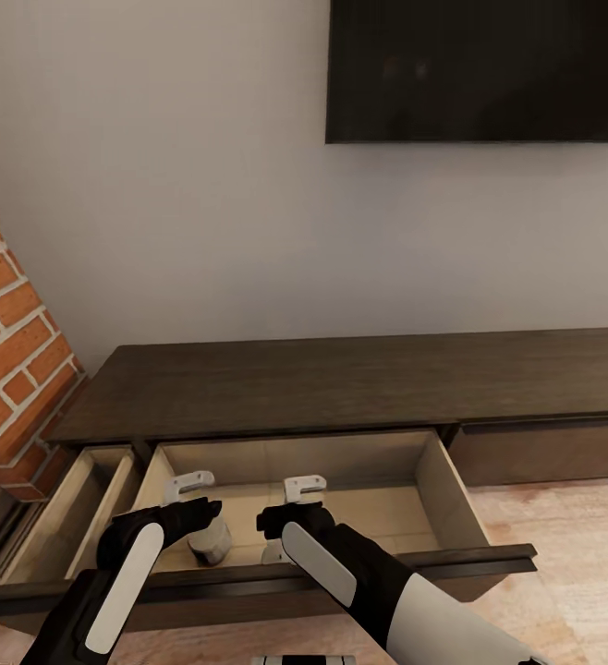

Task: Place each of the two pumpkins and all three candles from the living room inside a cabinet in the living room (use any cabinet), then make sure every cabinet is closed, and position the cauldron so it is next to a table in the living room.

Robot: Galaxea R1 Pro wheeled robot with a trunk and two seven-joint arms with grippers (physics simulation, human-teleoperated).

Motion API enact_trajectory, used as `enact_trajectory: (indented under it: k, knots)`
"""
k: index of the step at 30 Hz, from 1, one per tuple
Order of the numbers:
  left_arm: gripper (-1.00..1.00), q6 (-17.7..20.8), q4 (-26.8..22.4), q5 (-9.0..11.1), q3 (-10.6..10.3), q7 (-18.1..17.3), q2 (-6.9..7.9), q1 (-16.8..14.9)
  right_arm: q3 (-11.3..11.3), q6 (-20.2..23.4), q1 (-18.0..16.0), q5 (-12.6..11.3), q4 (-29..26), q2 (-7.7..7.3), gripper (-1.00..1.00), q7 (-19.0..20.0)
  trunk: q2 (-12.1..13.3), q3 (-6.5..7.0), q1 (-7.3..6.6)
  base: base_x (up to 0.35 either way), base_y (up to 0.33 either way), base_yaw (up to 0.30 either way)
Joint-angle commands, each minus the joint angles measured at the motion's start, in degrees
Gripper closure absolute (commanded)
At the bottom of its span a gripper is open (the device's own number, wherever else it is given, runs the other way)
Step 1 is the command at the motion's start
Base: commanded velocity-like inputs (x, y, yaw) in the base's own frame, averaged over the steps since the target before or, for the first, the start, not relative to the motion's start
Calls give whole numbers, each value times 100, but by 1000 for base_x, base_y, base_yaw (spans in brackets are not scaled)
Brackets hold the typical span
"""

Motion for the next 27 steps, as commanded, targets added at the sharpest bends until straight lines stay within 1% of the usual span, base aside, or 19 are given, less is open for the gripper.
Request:
enact_trajectory:
  k: [1,9,14,20,26,27]
  knots:
    - [-100,9,-6,59,-11,60,5,-4,11,12,-6,-34,-5,0,-100,-44,-1,18,-6,-225,0,0]
    - [-100,9,-6,59,-10,61,5,-4,3,2,-6,-30,0,0,-100,-44,10,195,-26,-67,0,0]
    - [-100,9,-6,61,-10,61,4,-4,3,-17,-6,-28,4,0,-100,-44,17,306,-39,-209,0,0]
    - [-100,9,-6,66,-10,60,-2,-4,2,-36,-6,-26,4,0,-100,-44,25,439,-55,-71,0,0]
    - [-100,9,-6,68,-10,59,2,-4,2,-49,-6,-26,4,0,-100,-44,34,572,-71,-260,0,0]
    - [-100,9,-6,68,-12,59,2,-4,2,-49,-6,-25,4,0,-100,-44,75,590,-93,-314,0,0]
